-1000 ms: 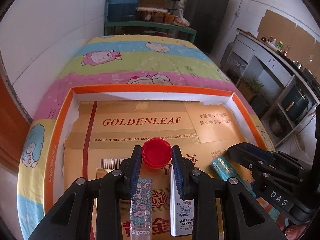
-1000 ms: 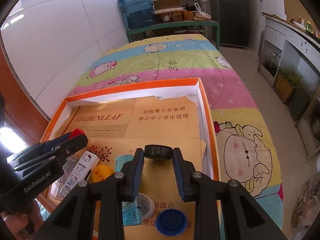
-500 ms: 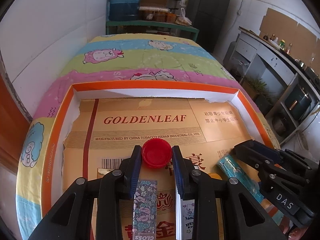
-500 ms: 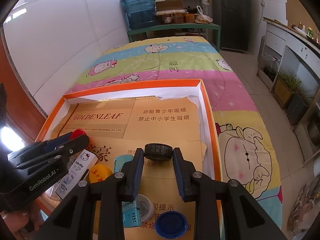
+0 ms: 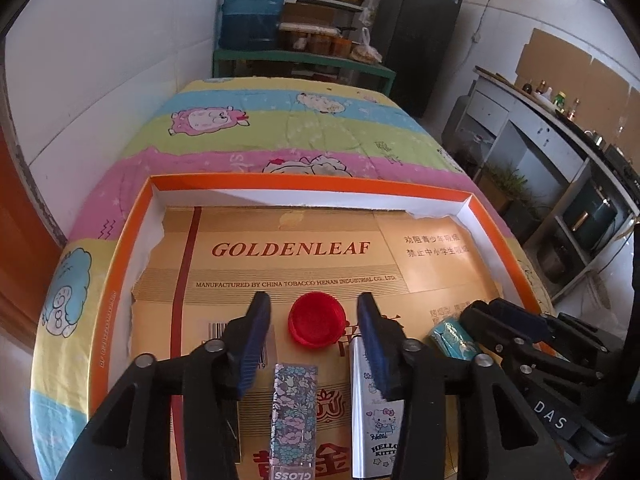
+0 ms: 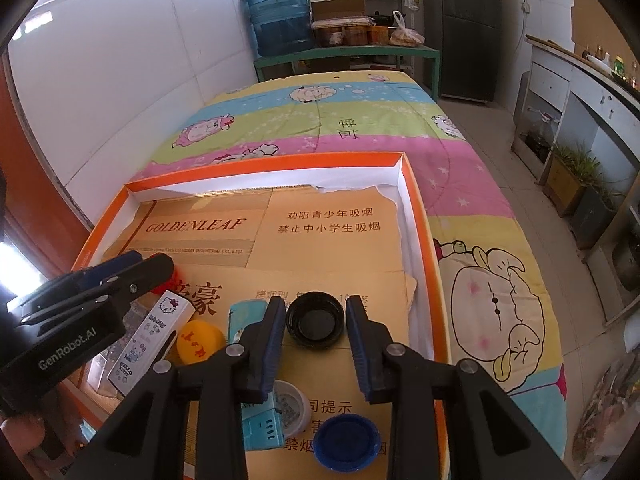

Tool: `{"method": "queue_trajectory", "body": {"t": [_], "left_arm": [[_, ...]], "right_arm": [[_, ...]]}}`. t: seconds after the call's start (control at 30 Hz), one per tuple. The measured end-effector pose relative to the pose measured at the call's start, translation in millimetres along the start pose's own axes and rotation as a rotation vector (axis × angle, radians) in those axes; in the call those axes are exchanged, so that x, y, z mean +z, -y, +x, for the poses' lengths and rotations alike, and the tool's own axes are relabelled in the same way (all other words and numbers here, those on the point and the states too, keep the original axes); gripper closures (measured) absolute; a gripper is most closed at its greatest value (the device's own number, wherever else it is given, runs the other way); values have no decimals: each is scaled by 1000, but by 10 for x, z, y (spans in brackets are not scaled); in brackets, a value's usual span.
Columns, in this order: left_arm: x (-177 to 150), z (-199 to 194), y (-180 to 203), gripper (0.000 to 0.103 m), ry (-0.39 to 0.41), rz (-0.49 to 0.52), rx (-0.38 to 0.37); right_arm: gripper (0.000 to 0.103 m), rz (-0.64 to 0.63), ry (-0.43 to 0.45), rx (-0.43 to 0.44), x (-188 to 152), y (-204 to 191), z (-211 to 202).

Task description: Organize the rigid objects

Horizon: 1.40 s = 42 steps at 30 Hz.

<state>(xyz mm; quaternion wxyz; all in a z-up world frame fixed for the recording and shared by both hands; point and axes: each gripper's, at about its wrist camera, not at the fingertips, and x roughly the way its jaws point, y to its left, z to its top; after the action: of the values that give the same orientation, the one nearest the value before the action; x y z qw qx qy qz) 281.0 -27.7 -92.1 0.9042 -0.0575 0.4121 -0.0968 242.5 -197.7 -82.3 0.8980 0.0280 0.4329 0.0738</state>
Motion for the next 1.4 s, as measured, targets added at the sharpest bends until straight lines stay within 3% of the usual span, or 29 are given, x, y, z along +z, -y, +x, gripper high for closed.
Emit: {"method": "queue_trajectory", "body": {"t": [0.13,0.37,0.77,0.83,1.4], "left_arm": [[9,-28,3,46,10,4,-3],[4,-127,0,45,30,7,-9],[-76,-274,-17,41,39,8,-17],[-96,-311,-22,34,44,8,-17],[-262,-608,-41,34,59,0,-22]], "right_arm": [[68,1,0,-1,-4,-2,-3],[60,-5,11,-2,-29,-17,-54],[54,-6,31,1,-54,-60,-183],[54,-6,35,3,-57,-73,-211],[54,-11,48,-1,-151,-157,-407]]}}
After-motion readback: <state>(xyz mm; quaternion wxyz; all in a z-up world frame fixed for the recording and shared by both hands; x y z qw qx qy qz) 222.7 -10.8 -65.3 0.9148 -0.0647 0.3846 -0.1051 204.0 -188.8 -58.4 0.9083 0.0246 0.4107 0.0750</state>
